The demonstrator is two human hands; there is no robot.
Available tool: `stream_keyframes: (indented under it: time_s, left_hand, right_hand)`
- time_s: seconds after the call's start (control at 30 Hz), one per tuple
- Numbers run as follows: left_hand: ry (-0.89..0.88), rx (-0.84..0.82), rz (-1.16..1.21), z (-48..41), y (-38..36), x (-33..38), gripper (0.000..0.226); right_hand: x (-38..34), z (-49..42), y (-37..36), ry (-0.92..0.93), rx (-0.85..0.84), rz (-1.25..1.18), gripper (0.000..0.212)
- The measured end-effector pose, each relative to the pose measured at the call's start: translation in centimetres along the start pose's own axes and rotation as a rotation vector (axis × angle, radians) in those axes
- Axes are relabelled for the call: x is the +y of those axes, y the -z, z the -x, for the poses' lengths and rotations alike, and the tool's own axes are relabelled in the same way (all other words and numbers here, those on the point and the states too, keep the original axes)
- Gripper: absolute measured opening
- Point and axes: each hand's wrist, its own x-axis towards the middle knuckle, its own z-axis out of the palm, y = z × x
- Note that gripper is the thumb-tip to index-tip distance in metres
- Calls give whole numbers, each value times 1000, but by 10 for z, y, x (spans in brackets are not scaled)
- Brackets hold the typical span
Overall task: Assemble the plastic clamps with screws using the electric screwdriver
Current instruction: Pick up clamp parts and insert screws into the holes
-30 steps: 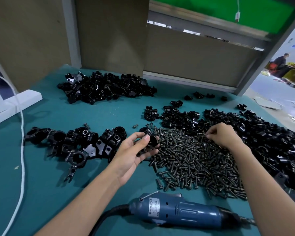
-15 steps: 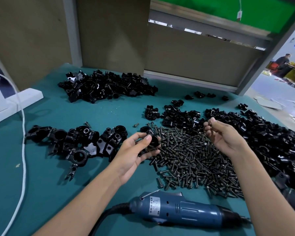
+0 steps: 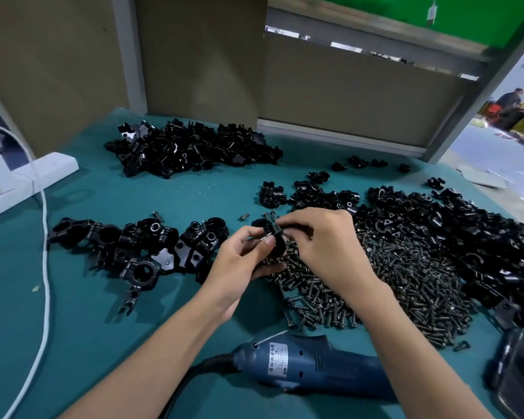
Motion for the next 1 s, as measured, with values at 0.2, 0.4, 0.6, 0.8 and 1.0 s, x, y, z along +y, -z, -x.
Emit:
stream_keyframes:
  time_s: [0.2,0.4,0.6,0.8,1.0]
  left_hand:
    - [-85,-1,-98,0,3,-2,10]
    - [-39,-40,155,2,2,4,32]
    - [75,-73,464,5,2,13,53]
    - [85,-72,413,7,0,15,56]
    - [105,-49,424,9,-1,17,58]
  right_hand:
    - [-7,0,-3,81,29,-39,19]
    - [1,1,-1,-197,27,-426,20]
    - [13,1,6,-82,149,-116,9]
    - [13,3,1,92,37,44,15]
    - [14,8,4,162,35,22,17]
